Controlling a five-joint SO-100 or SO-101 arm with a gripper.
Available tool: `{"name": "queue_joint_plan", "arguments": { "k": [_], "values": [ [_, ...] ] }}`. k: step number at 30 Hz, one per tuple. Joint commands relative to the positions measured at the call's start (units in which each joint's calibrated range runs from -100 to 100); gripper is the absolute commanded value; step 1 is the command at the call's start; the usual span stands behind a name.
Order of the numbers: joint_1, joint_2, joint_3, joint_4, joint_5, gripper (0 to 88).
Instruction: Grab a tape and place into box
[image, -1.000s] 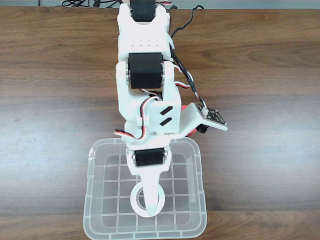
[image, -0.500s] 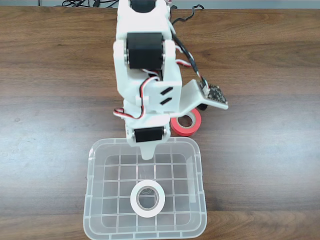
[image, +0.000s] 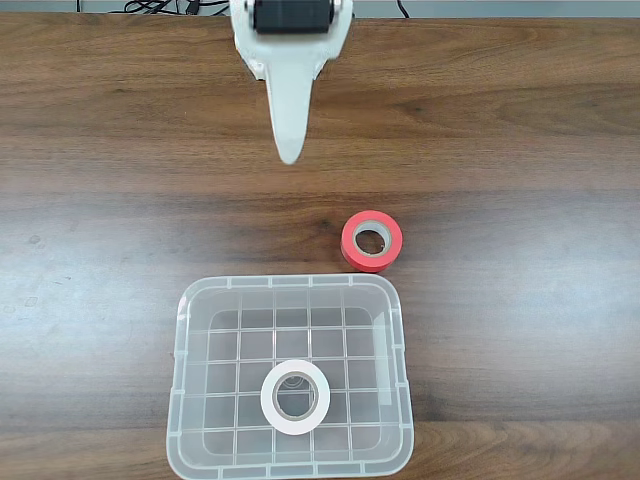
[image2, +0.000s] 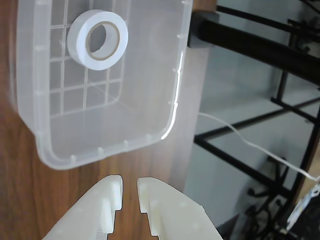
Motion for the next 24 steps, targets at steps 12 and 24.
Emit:
{"name": "queue_joint_plan", "arguments": {
  "k": [12, 24],
  "values": [
    [-3.25, -51.51, 61.75, -5.83, 3.17, 3.0],
    [-3.54, -82.89, 125.0, -40.85, 3.43, 3.6]
  ]
}}
